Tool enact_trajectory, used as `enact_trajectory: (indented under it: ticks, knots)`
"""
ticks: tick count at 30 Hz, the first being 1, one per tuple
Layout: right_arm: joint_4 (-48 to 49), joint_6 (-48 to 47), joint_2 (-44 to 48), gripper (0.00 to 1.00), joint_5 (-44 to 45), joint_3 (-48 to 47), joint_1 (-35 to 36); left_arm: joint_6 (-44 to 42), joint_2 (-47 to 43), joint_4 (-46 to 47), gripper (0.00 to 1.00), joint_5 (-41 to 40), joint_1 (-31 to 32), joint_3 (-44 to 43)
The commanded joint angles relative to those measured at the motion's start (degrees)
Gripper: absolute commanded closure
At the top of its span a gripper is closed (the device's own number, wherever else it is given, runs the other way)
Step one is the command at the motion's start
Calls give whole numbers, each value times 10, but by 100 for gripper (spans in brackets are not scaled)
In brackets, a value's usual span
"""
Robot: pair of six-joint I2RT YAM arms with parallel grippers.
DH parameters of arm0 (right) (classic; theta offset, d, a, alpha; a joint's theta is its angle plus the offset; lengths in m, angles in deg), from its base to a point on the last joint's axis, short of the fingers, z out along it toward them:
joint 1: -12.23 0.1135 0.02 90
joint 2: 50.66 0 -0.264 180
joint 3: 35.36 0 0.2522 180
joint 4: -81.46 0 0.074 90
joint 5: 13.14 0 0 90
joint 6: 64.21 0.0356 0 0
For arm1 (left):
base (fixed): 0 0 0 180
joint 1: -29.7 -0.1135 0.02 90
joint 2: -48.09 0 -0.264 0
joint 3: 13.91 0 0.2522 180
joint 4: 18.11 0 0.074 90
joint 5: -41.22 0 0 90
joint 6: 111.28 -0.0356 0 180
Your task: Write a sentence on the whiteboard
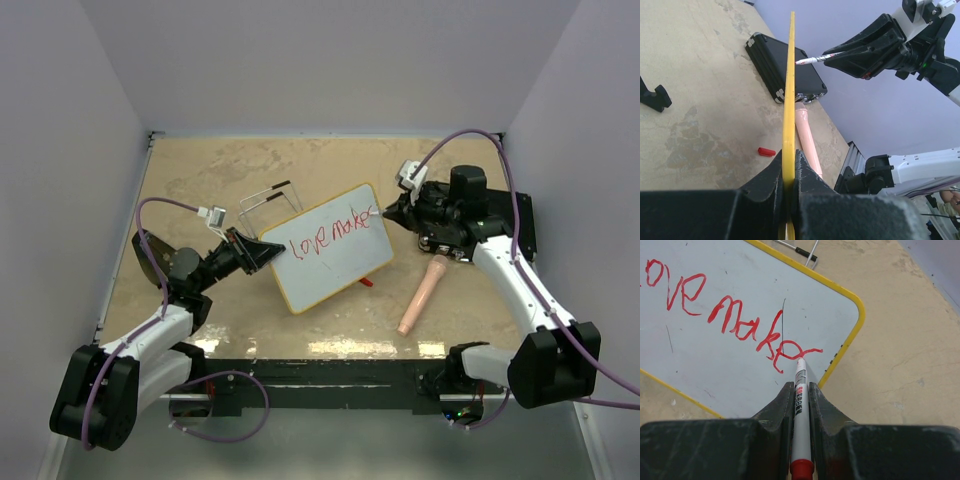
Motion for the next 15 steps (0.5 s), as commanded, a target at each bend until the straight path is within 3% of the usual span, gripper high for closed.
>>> enact_trajectory:
  ticks: [1,7,15]
  knots:
    - [1,-5,1,100,36,-20,1,7,-17,68,100,-6,-1,-32]
    - [-3,-3,-1,100,55,-21,1,5,-22,61,100,-7,-1,-36]
    - [-37,-29,-18,100,6,-32,2,4,-20,59,100,-11,-2,-41]
